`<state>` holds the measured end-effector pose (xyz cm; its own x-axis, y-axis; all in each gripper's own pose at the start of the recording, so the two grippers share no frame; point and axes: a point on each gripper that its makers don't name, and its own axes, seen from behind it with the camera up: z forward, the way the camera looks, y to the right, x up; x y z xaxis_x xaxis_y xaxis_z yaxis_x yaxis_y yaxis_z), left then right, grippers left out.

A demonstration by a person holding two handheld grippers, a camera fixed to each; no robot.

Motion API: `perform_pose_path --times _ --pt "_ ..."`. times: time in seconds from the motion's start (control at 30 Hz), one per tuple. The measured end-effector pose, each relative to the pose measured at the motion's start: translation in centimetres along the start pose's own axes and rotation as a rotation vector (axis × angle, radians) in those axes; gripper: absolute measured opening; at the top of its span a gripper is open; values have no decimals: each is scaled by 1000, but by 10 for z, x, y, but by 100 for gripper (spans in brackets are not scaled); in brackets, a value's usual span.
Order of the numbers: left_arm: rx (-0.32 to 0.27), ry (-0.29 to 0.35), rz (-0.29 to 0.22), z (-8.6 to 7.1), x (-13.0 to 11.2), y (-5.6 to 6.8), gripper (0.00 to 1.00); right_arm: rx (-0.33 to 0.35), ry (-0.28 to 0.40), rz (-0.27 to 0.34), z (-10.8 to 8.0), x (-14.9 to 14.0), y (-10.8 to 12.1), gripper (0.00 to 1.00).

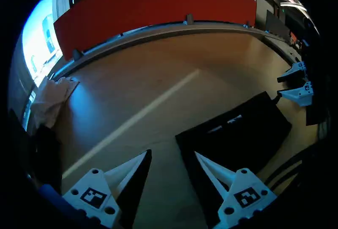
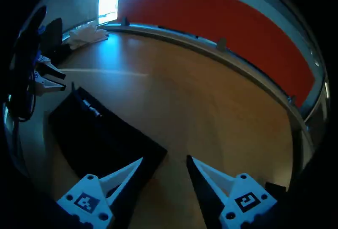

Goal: Fold towel

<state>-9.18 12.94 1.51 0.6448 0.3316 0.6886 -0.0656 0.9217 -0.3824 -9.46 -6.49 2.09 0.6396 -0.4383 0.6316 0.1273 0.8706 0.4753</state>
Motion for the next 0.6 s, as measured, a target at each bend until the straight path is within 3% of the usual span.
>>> perform_pose_path --times 0.07,0.1,0.27,0.6 --pt "0 6 -4 -2 2 -1 71 -3 10 1 -3 3 1 94" --pt "-1 9 -6 -3 2 -1 73 -3 14 1 -4 4 2 95" --pt "-17 15 -20 -7 2 1 91 -1 24 6 -10 4 1 96" --pt "-32 35 -38 -18 2 8 92 6 44 23 -24 4 -7 98"
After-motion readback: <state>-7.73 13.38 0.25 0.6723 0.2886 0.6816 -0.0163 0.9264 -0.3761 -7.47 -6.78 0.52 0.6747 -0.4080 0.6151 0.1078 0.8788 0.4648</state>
